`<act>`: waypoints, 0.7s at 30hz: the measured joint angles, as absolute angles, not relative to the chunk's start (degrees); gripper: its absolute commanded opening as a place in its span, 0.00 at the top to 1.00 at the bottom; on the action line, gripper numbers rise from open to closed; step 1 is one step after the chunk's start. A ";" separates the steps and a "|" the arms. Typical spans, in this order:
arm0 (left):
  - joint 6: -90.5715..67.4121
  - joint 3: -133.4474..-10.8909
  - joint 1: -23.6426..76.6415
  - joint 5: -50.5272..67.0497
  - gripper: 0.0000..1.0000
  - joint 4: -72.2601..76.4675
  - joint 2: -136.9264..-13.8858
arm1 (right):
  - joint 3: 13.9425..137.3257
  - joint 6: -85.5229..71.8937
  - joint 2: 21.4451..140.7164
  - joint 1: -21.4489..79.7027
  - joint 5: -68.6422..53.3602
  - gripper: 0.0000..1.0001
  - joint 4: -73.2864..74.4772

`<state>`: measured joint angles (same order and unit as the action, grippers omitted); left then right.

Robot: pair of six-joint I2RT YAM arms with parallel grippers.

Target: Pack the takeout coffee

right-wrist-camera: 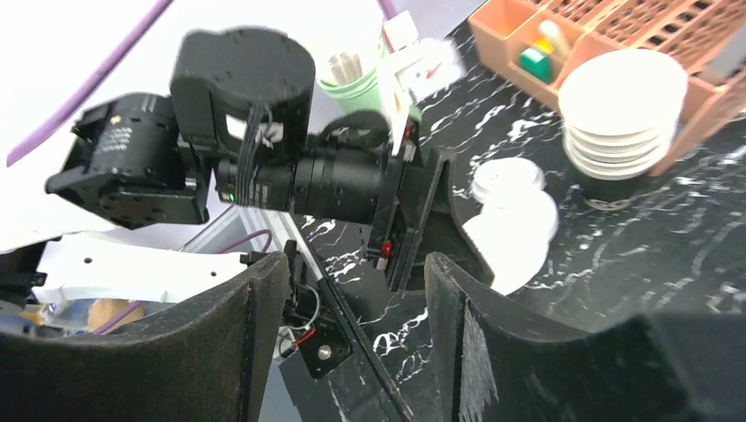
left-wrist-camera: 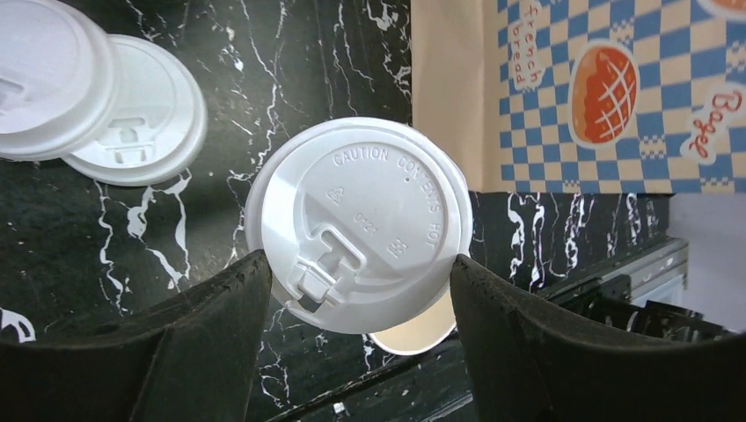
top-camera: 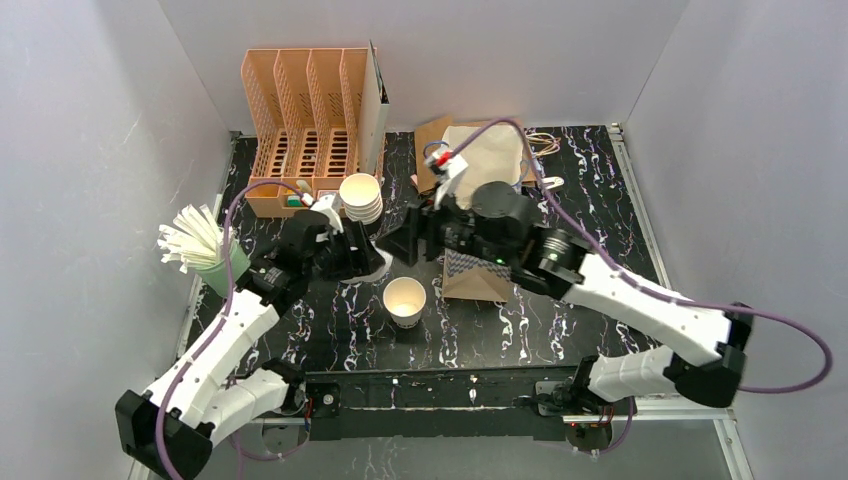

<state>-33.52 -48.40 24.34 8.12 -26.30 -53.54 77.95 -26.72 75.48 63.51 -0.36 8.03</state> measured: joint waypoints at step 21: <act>-36.53 -59.55 62.46 -25.87 0.31 -36.80 -66.72 | 55.11 -35.42 52.77 63.51 16.78 0.36 27.59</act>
<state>-36.53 -59.55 62.46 -25.87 -36.80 -66.72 55.11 -35.42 52.77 63.51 16.78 27.59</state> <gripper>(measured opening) 0.690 0.651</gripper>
